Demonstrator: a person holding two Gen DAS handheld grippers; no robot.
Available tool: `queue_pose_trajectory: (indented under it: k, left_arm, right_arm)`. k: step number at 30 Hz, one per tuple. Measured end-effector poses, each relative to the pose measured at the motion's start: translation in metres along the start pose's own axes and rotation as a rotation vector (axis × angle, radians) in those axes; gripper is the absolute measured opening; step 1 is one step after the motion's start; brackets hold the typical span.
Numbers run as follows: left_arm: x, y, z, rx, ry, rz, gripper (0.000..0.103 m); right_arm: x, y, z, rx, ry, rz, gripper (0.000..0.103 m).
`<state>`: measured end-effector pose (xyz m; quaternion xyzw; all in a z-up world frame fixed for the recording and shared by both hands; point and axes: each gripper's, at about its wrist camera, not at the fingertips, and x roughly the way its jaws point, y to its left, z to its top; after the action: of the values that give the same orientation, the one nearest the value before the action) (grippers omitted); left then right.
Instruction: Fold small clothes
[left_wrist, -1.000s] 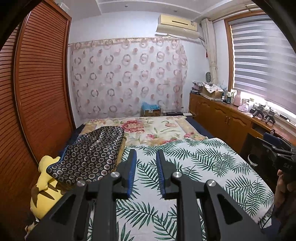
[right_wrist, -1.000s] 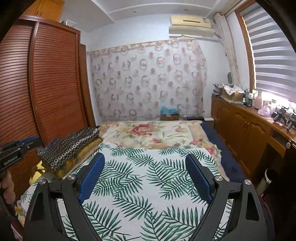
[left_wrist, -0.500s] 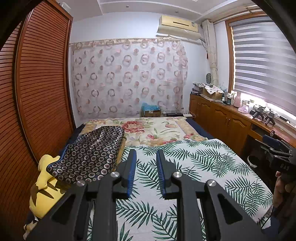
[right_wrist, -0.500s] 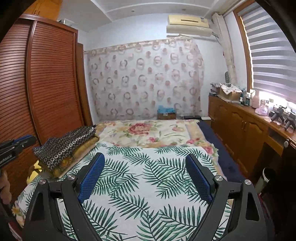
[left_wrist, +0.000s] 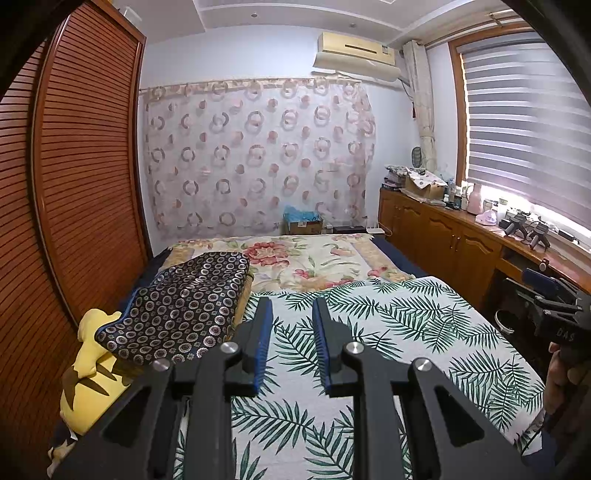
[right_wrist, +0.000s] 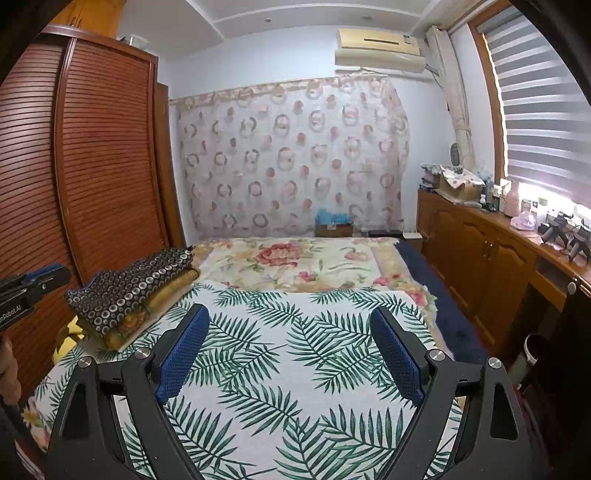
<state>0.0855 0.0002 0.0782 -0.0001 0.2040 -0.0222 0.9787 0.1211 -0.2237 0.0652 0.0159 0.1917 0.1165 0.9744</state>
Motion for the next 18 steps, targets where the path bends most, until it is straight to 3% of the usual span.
queue_pose_trajectory:
  k: [18]
  left_arm:
    - [-0.0022, -0.0002, 0.0001, 0.001, -0.004, -0.001, 0.021]
  right_arm:
    - [-0.0004, -0.0011, -0.0014, -0.002, 0.0, 0.003, 0.091]
